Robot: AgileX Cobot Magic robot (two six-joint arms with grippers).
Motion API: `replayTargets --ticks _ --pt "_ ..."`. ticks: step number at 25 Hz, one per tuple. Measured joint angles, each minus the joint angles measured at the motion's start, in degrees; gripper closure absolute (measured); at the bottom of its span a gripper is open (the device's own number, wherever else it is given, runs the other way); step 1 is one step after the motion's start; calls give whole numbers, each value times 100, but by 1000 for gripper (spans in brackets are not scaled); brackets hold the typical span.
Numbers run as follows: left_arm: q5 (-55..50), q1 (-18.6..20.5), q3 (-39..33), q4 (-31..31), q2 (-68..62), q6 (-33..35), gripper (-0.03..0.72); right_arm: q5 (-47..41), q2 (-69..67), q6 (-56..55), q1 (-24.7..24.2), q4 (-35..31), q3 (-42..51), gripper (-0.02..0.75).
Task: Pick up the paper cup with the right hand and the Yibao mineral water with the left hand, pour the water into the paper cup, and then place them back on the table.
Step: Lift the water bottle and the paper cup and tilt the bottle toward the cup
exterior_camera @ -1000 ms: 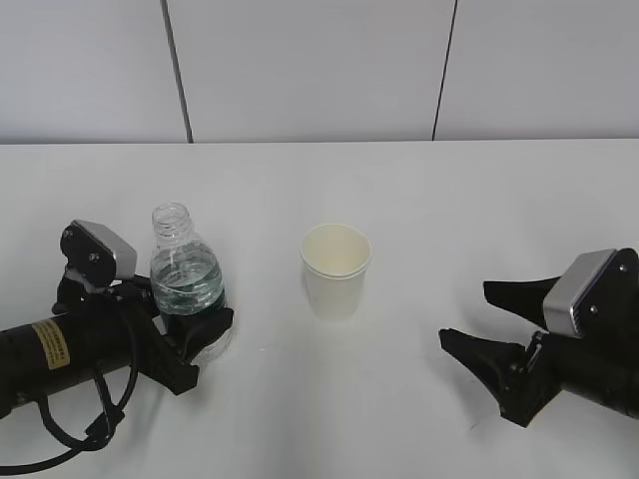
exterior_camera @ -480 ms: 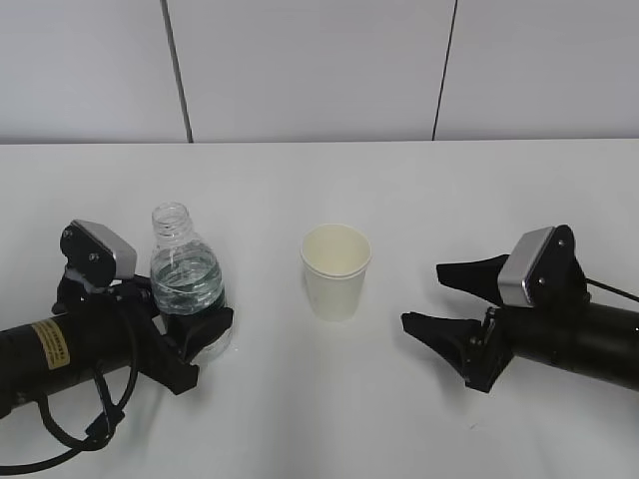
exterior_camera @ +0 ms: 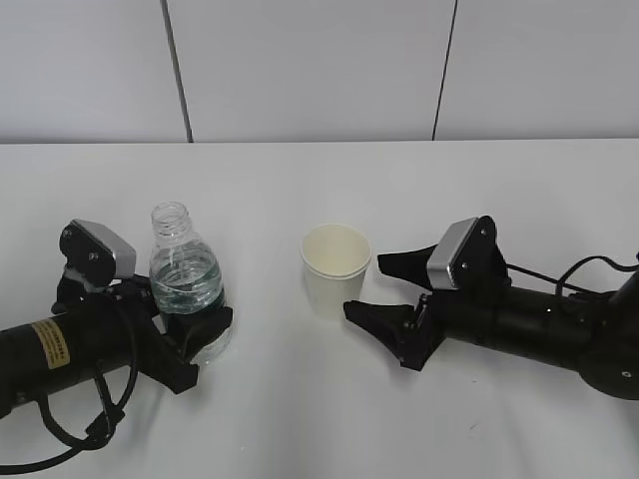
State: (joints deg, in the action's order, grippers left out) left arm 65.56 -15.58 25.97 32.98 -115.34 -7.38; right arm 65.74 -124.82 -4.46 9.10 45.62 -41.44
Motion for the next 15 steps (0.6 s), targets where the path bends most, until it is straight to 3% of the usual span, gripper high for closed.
replayTargets --ticks 15 --pt "0 0 0 -13 0 0 288 10 -826 -609 266 15 -1196 69"
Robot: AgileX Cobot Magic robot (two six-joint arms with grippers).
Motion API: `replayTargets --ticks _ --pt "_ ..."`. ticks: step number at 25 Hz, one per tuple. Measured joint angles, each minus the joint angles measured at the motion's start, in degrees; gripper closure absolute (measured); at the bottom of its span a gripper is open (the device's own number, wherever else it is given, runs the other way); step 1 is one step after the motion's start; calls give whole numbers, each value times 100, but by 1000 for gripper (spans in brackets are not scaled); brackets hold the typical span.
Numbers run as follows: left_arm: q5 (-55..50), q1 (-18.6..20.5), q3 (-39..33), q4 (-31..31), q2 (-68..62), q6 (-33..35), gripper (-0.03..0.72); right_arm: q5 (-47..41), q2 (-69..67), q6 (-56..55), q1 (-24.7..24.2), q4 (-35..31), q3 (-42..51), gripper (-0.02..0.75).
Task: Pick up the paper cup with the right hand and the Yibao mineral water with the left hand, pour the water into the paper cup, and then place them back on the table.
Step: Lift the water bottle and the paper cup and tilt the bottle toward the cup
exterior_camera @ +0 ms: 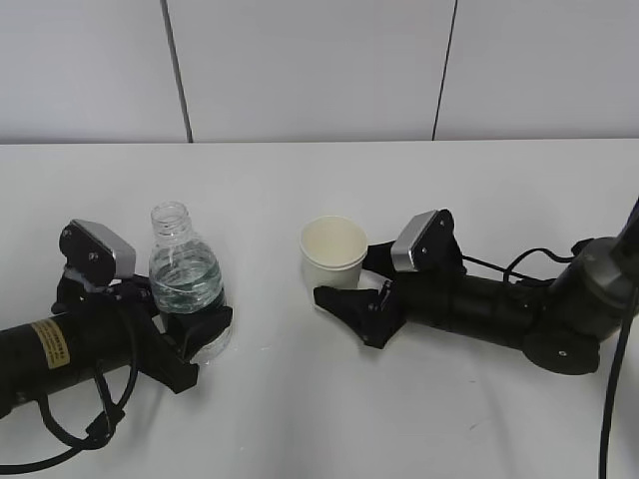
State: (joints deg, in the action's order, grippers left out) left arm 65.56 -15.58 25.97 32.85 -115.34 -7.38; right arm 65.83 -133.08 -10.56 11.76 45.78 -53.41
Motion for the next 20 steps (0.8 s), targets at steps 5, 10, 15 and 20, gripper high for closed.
replayTargets --ticks 5,10,15,20 --pt "0 0 0 0 0 0 290 0 -243 -60 158 -22 -190 71" --pt "0 0 0 -5 0 0 291 0 -254 -70 191 -95 -212 126" --pt "0 0 0 -18 0 0 300 0 -254 -70 191 -59 -224 190" --pt "-21 0 0 -308 18 210 324 -11 -131 -100 191 354 -224 196"
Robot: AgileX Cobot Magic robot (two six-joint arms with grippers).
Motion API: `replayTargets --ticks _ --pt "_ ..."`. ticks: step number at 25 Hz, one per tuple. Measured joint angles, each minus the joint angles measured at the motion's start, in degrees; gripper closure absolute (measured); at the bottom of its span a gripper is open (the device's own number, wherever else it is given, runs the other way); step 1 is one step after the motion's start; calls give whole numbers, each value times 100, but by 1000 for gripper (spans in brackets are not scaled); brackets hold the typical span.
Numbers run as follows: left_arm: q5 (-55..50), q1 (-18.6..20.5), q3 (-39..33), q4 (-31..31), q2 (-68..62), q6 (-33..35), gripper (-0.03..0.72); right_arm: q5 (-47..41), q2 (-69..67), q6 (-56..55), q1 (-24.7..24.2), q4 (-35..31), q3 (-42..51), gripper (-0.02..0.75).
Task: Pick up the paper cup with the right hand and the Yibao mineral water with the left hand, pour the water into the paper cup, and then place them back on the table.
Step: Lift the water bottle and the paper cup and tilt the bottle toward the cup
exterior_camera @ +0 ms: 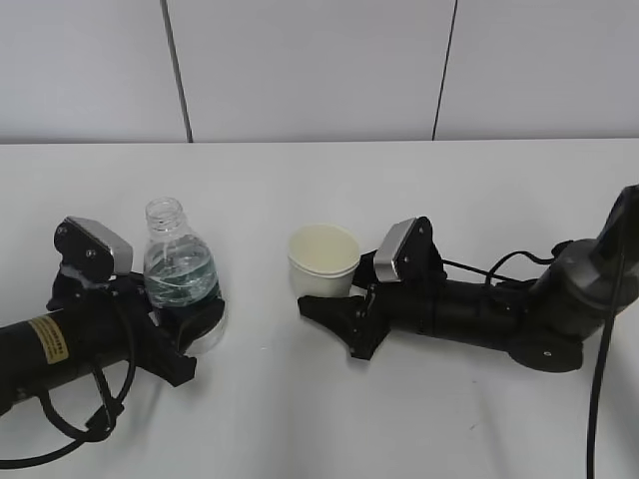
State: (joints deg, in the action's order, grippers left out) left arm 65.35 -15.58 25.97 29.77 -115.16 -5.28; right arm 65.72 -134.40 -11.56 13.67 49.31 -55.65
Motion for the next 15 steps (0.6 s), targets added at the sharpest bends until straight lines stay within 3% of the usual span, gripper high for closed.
replayTargets --ticks 8,15 --pt "-204 0 0 -1071 575 1115 324 14 517 -721 0 899 0 197" --pt "-212 0 295 -1484 691 1402 324 14 545 -1361 26 1574 -230 197"
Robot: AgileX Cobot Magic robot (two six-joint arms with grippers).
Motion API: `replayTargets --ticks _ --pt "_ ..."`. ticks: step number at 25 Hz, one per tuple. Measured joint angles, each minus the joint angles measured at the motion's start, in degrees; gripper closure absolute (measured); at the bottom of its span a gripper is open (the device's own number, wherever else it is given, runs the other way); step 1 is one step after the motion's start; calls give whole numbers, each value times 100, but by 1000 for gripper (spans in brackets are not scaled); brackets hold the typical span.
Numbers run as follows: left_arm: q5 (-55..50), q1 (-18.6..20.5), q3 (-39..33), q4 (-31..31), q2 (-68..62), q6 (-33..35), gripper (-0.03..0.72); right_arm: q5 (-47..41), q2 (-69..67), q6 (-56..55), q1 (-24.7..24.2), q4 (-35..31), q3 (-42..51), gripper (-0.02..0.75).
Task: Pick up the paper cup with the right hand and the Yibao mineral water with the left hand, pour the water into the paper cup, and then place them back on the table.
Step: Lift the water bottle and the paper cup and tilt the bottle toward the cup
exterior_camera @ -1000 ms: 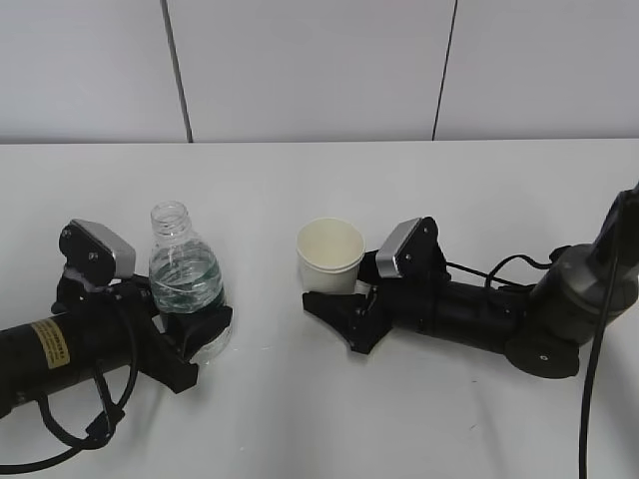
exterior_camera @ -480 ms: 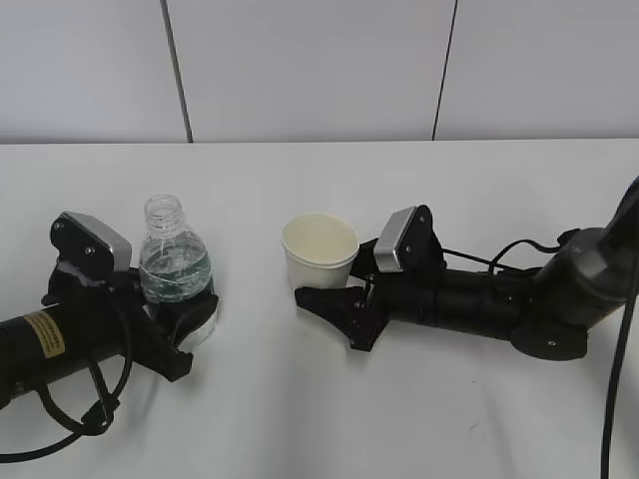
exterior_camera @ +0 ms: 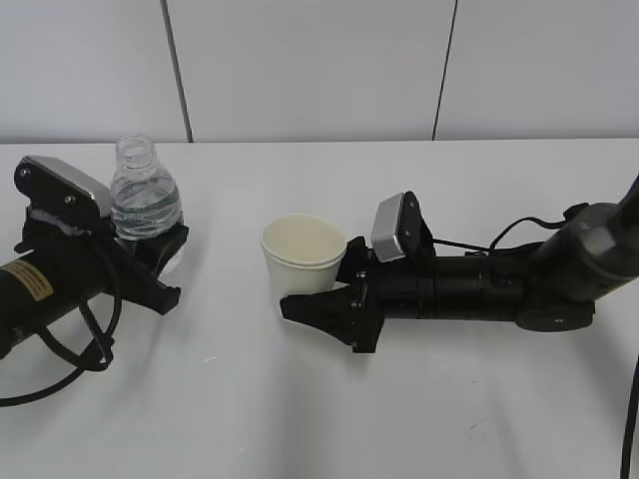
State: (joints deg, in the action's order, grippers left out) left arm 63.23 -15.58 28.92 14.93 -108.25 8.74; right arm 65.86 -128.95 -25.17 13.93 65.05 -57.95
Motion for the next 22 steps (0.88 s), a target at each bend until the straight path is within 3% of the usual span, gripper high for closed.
replayTargets --ticks 8,19,22 --pt "-22 0 566 50 0 198 324 0 0 -535 359 285 -260 197" --pt "-718 0 1059 802 0 295 326 0 0 -1593 474 902 -721 197" --pt "-977 0 1059 935 0 645 326 -11 0 -1633 474 953 -731 197"
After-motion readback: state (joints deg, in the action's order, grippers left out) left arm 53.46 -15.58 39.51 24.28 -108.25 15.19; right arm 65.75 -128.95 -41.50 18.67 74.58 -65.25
